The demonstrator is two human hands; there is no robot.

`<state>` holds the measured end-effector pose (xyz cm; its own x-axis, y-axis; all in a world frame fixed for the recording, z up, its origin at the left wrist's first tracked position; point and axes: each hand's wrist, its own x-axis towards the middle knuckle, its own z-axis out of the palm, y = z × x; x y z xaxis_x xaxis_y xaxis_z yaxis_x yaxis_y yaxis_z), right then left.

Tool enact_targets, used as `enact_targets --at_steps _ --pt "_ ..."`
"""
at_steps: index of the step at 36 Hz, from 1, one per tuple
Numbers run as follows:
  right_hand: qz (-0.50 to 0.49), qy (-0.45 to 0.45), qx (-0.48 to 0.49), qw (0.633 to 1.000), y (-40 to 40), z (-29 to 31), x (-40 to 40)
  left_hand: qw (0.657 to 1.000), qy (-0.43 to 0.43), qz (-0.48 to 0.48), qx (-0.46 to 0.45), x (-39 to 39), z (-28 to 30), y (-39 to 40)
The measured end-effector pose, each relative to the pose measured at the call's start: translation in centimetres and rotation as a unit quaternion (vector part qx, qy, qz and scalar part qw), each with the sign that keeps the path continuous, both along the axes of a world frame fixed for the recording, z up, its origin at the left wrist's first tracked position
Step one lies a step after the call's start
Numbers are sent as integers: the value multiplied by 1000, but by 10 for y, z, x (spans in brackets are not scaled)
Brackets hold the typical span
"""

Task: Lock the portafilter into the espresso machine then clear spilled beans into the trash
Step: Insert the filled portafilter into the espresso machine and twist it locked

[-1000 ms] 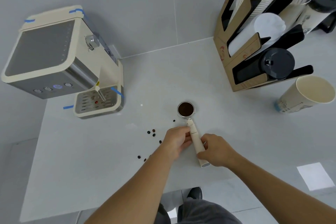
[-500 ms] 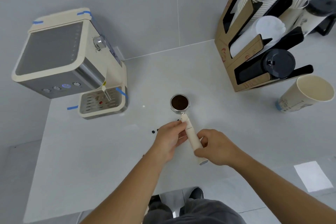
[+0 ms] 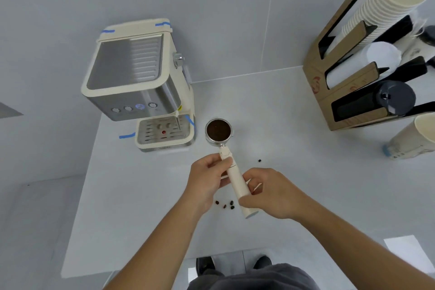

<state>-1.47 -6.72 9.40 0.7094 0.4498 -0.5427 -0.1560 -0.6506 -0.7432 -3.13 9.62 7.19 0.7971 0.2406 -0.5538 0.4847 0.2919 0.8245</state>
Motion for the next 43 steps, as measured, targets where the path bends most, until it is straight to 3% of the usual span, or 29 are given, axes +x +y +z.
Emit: enact_targets --at_steps 5,20,32,43 --pt "-13 29 36 999 31 7 -8 1000 -18 25 -5 -12 8 34" --pt "-5 253 153 955 117 4 -28 999 -8 21 24 -48 14 128" --pt "-33 284 160 945 161 -17 -46 997 20 -45 65 -63 5 171" --pt "-67 308 169 934 180 -25 -42 971 -22 -85 223 -73 43 234"
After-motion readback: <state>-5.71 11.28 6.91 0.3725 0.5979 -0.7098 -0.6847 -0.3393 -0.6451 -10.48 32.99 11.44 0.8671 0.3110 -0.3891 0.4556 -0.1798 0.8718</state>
